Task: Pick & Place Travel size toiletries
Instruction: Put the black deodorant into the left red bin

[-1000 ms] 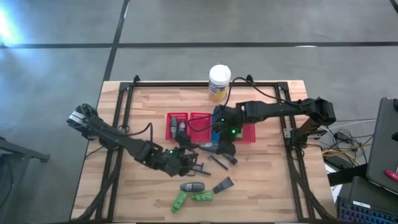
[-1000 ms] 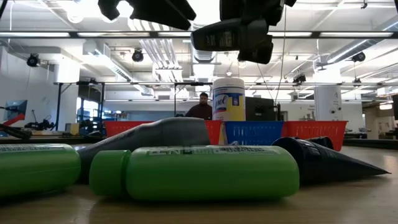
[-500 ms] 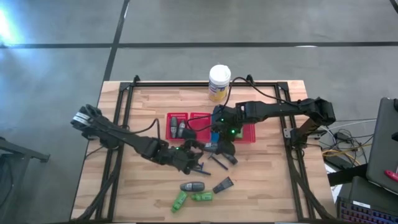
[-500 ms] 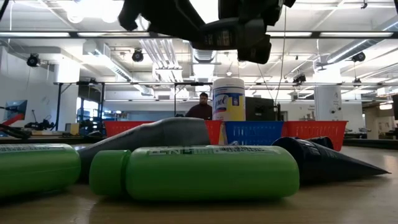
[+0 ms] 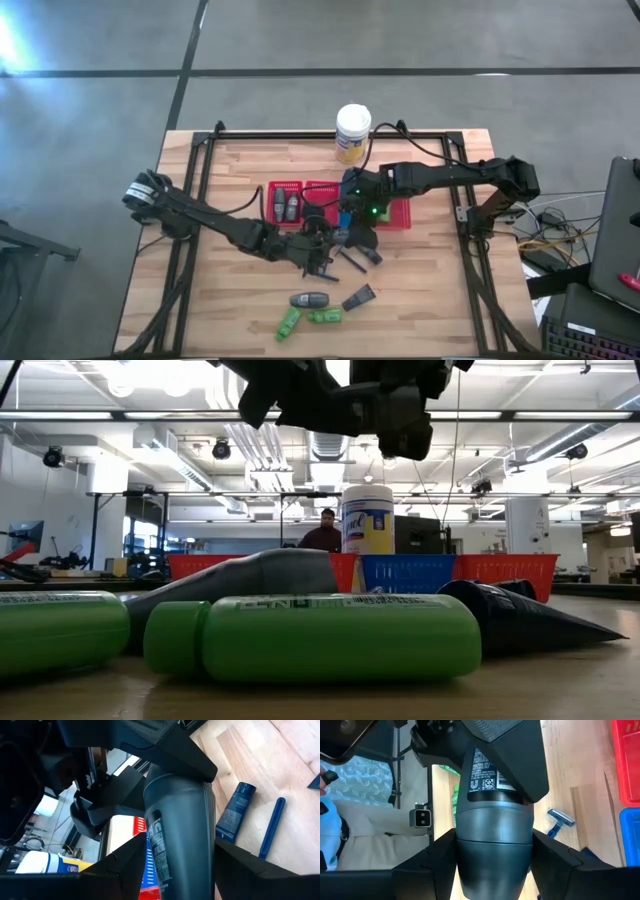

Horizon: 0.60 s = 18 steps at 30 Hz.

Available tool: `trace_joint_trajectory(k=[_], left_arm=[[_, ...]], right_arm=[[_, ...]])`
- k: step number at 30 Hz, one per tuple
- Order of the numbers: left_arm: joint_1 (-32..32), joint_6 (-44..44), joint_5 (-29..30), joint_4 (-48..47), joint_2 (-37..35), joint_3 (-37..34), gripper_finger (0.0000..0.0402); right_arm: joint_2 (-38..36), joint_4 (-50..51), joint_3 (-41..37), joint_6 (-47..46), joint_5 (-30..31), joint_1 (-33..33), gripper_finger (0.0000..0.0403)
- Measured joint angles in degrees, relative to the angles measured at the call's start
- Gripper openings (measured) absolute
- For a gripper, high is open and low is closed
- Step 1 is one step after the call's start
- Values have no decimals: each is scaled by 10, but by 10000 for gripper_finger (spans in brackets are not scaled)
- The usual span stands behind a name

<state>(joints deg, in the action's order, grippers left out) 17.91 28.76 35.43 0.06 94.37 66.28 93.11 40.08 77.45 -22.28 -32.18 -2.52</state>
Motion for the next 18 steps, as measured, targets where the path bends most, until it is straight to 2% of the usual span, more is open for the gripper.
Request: trace_joint_trajectory(k=[13, 18], left_arm=[[-1, 3, 0, 14, 0, 0, 206], [-11, -8, -35, 13, 1, 0, 206]], right_arm=[[0, -2, 0, 3, 0, -5, 206], [0, 2, 0, 1, 0, -5, 210]])
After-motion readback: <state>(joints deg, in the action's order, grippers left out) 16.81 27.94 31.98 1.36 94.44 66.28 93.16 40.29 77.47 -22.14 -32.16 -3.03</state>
